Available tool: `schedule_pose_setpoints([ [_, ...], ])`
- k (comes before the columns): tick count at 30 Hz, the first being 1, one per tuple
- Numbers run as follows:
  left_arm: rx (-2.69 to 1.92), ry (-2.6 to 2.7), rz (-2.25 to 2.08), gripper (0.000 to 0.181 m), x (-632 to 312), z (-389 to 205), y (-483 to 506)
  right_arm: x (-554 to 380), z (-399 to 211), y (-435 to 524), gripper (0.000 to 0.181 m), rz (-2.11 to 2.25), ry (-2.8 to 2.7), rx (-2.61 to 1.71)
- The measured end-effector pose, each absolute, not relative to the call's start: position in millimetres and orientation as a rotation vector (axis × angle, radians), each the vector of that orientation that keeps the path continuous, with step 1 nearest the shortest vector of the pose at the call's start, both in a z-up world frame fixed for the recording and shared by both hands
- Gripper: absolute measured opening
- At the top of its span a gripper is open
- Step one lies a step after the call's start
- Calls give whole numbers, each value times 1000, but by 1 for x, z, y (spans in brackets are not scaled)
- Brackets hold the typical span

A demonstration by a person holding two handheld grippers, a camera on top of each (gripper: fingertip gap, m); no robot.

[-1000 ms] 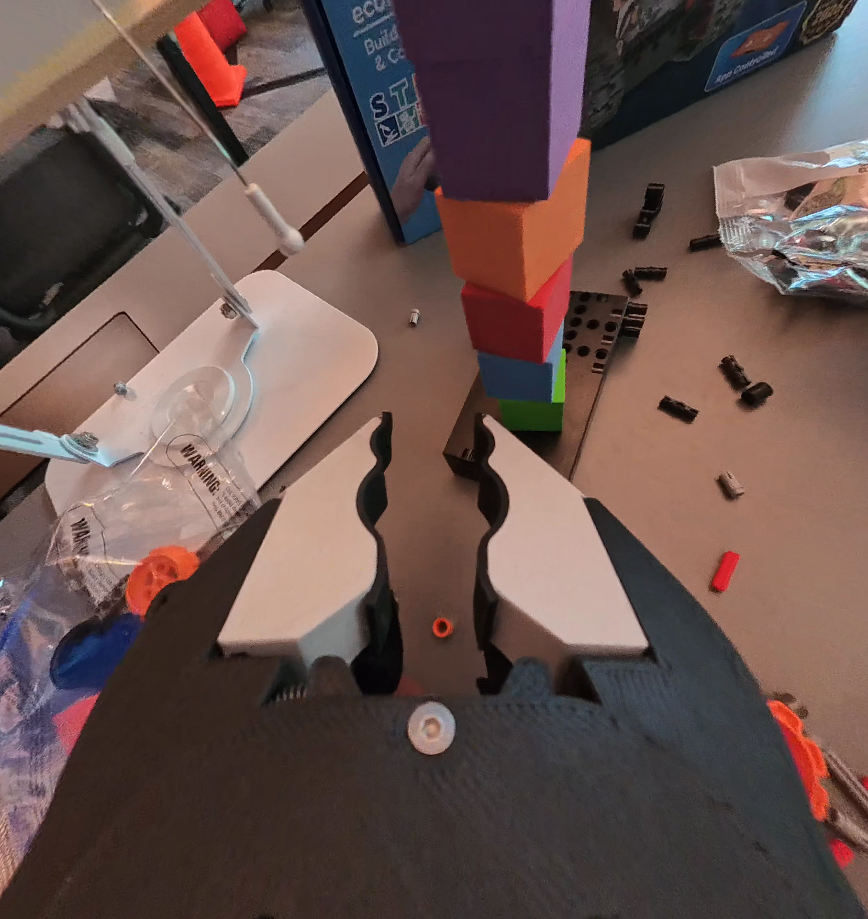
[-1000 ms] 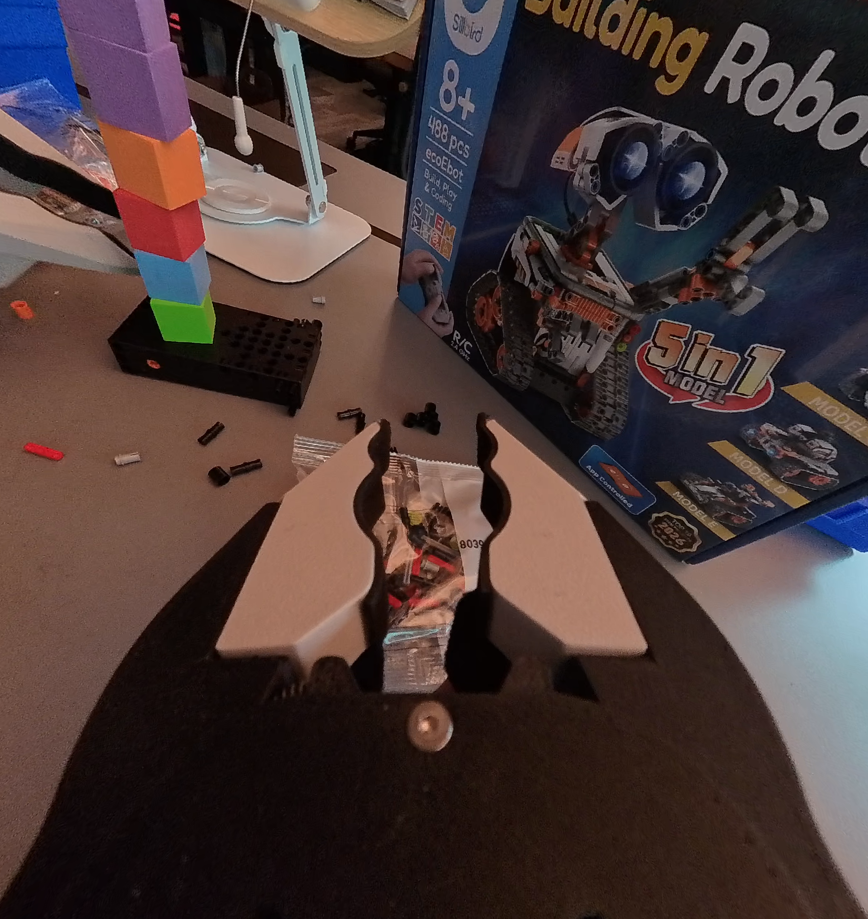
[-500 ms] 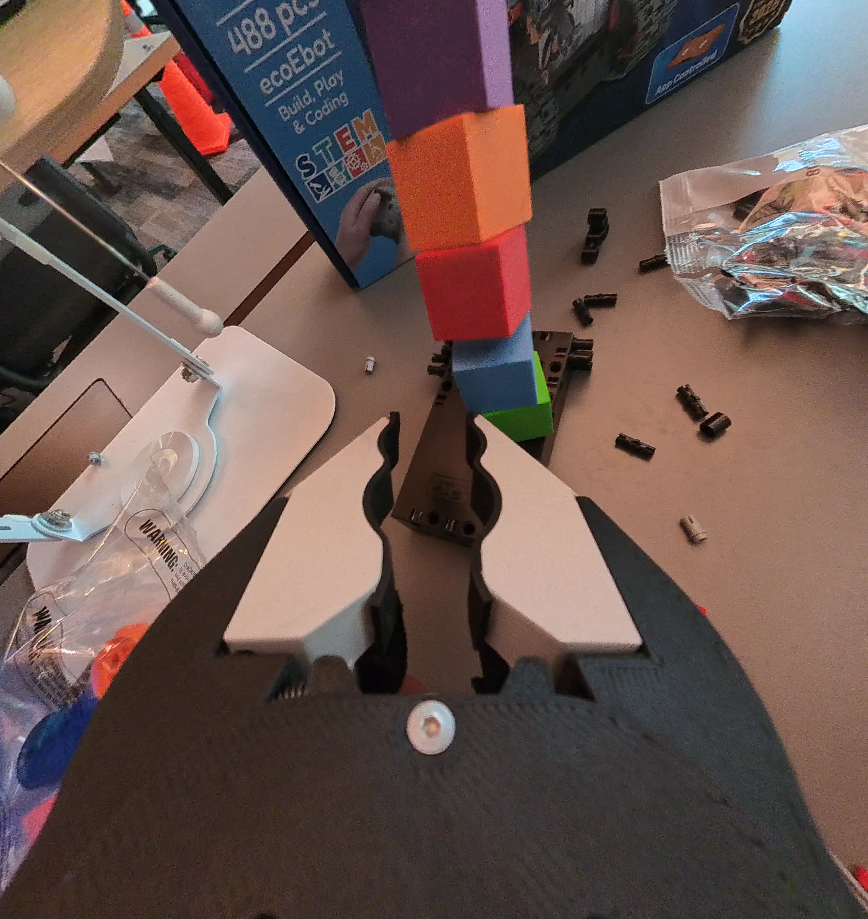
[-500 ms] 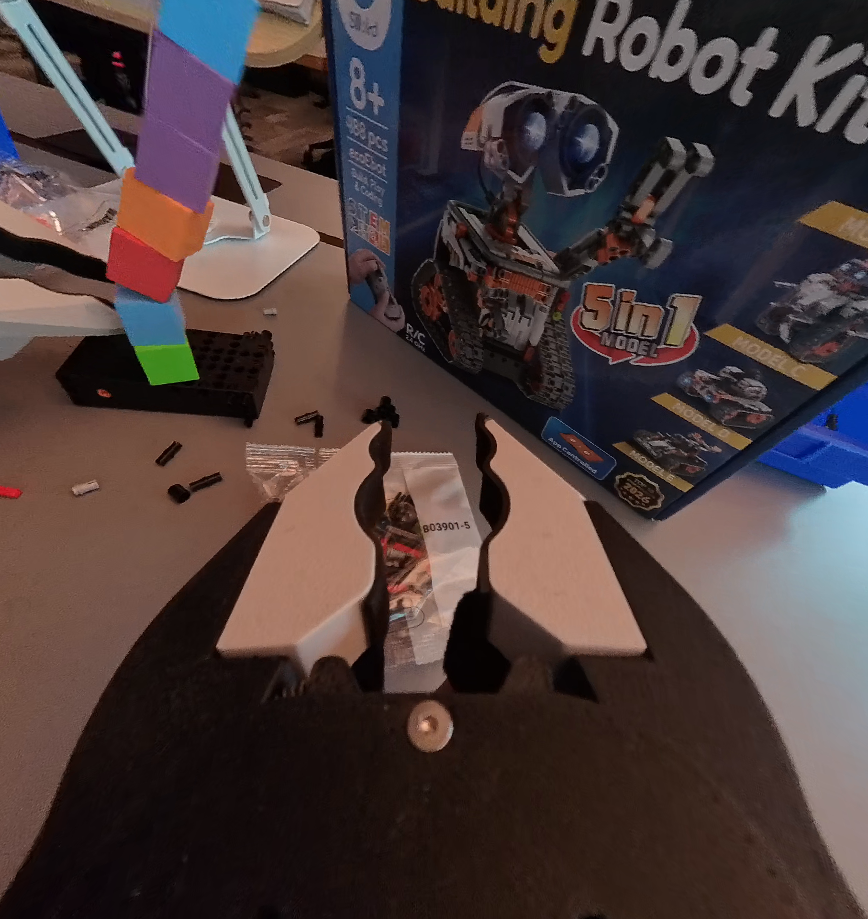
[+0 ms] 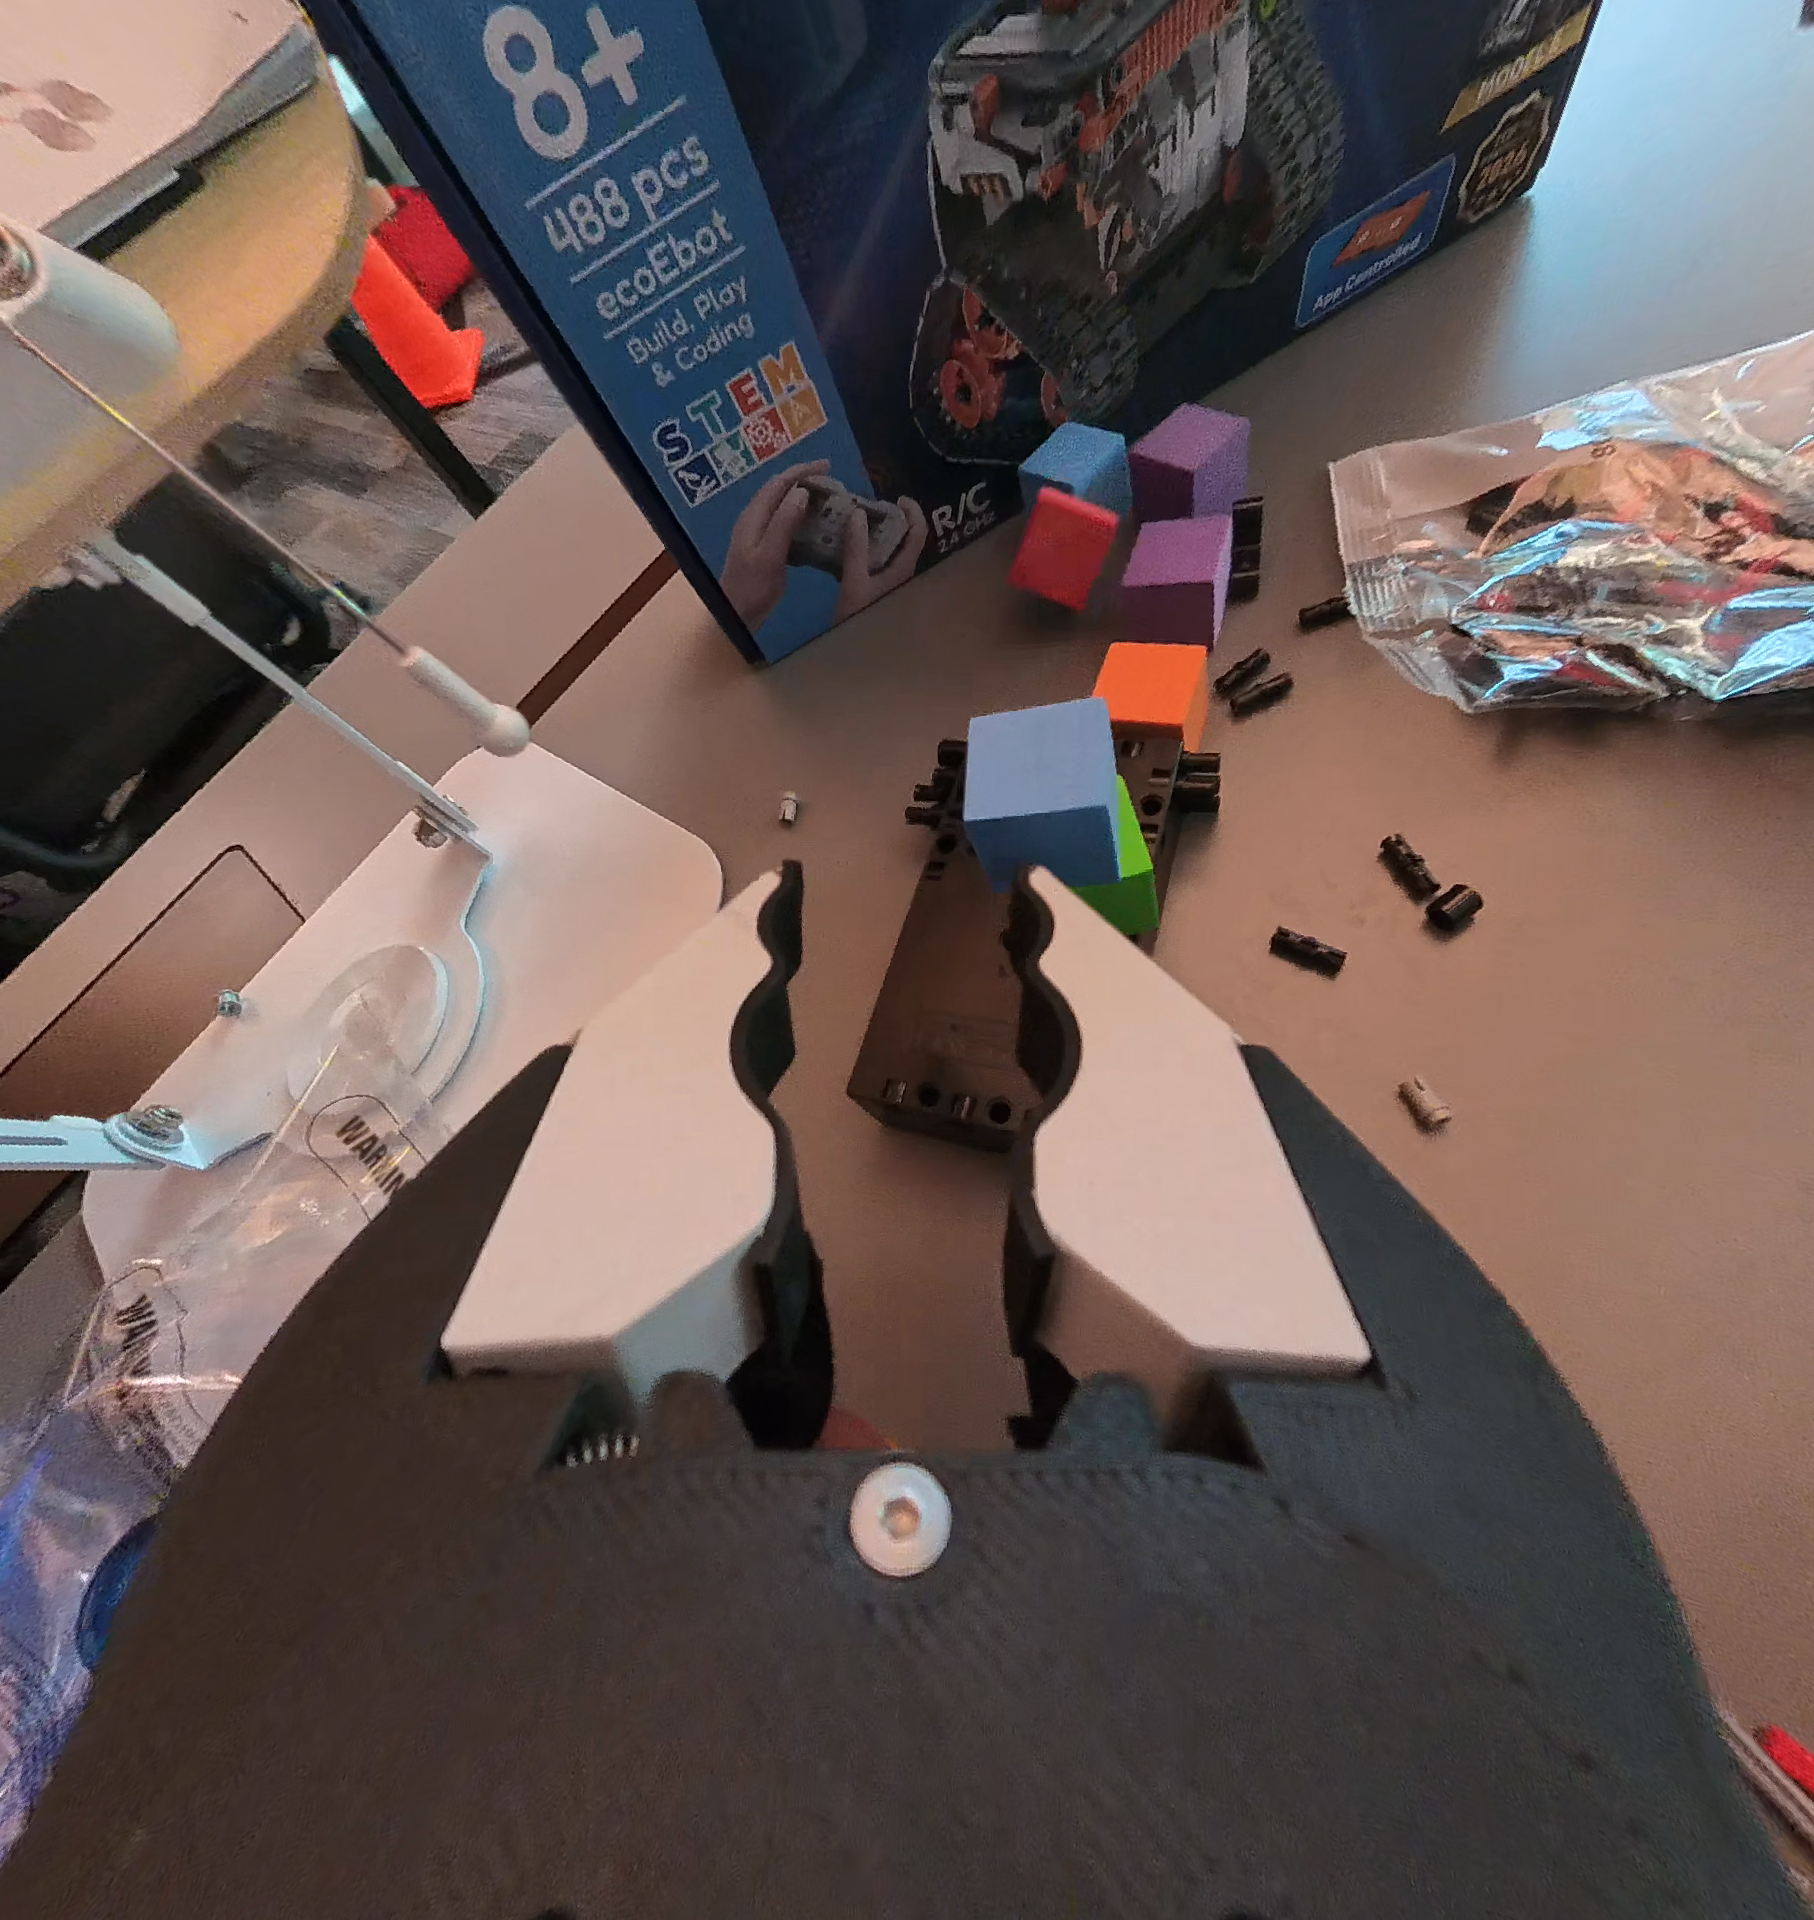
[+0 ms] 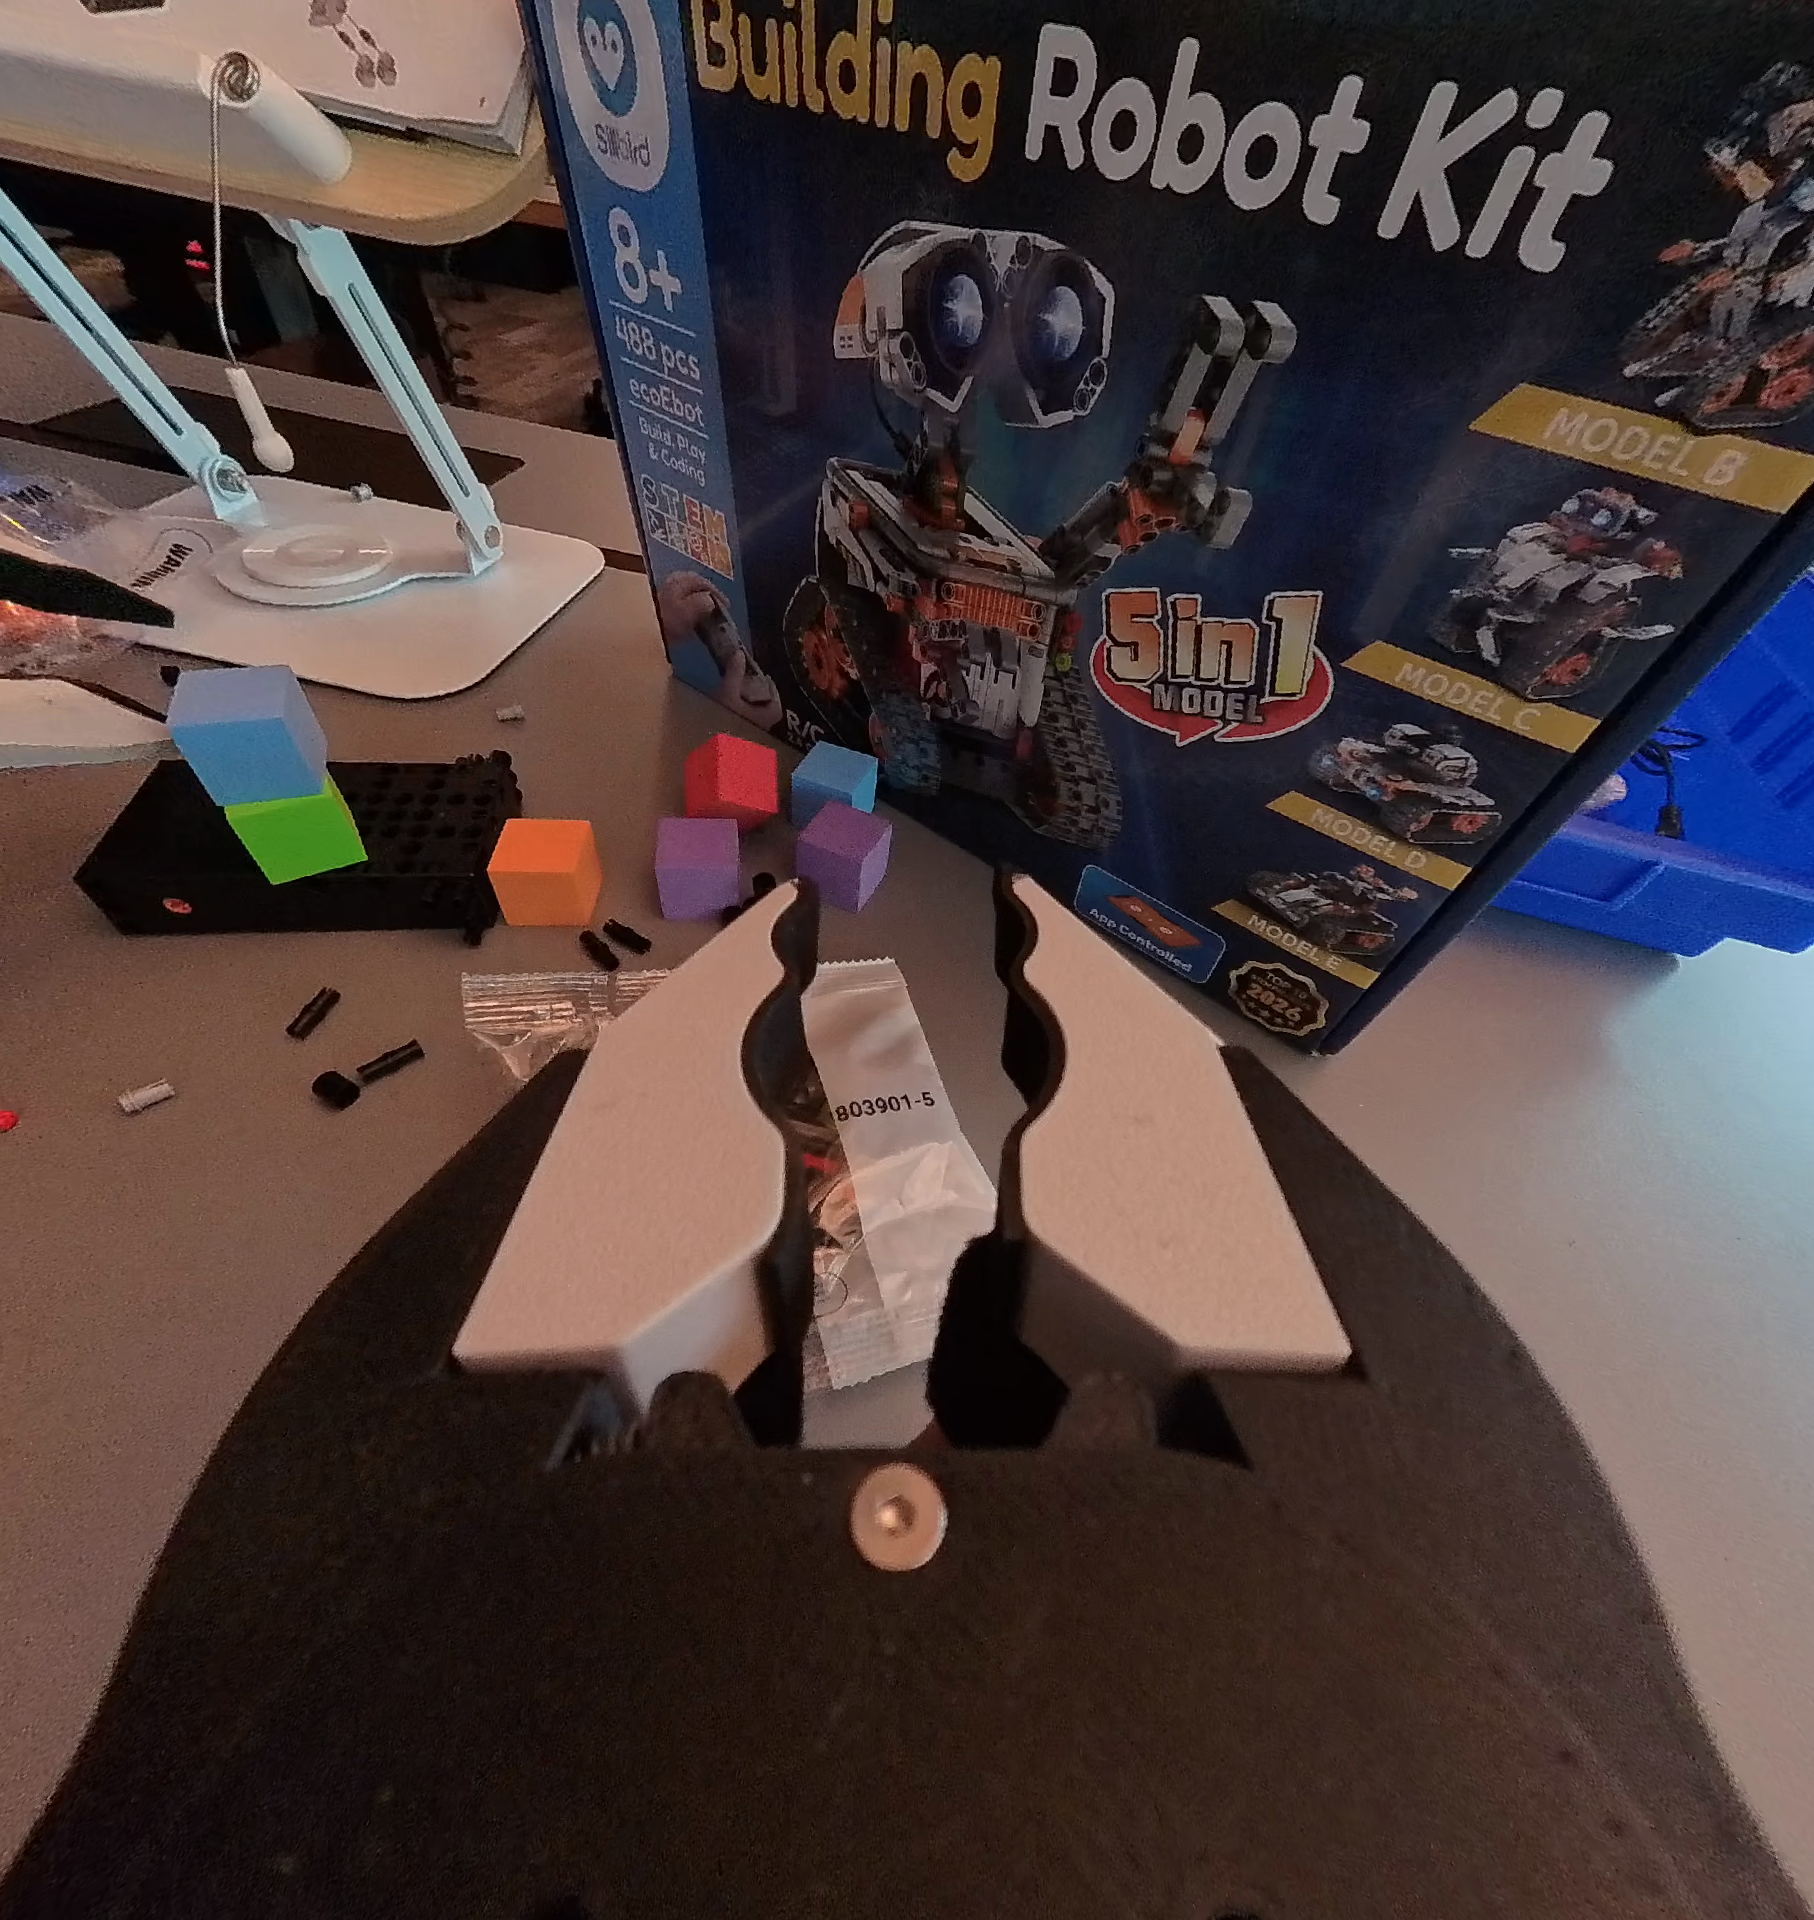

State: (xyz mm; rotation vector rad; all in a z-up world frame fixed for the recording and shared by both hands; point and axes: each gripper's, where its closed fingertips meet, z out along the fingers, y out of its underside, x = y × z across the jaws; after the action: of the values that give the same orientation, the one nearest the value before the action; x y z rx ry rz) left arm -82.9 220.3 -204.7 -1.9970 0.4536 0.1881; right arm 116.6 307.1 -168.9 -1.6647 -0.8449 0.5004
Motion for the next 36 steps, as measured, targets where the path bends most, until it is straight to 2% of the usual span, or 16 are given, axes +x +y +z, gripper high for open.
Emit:
schedule_pose_setpoints([
  [3,-2058,473,132,46,-78,-215,221,116,-168,307,33,509,-844,-1663],
  [9,-2061,535,108,29,-64,-221,227,115,-168,306,33,520,-846,-1664],
  [14,-2023,689,148,35,-35,-223,233,115,-168,306,33,531,-842,-1664],
  [20,-1896,933,241,31,0,-216,227,116,-167,306,33,540,-835,-1665],
  [30,-1977,974,242,45,-14,-227,221,115,-168,304,34,559,-843,-1666],
  [34,-2059,984,290,46,-27,-237,220,109,-171,300,34,575,-882,-1669],
  [36,-2124,991,346,41,-39,-249,219,105,-173,296,34,582,-910,-1667],
])
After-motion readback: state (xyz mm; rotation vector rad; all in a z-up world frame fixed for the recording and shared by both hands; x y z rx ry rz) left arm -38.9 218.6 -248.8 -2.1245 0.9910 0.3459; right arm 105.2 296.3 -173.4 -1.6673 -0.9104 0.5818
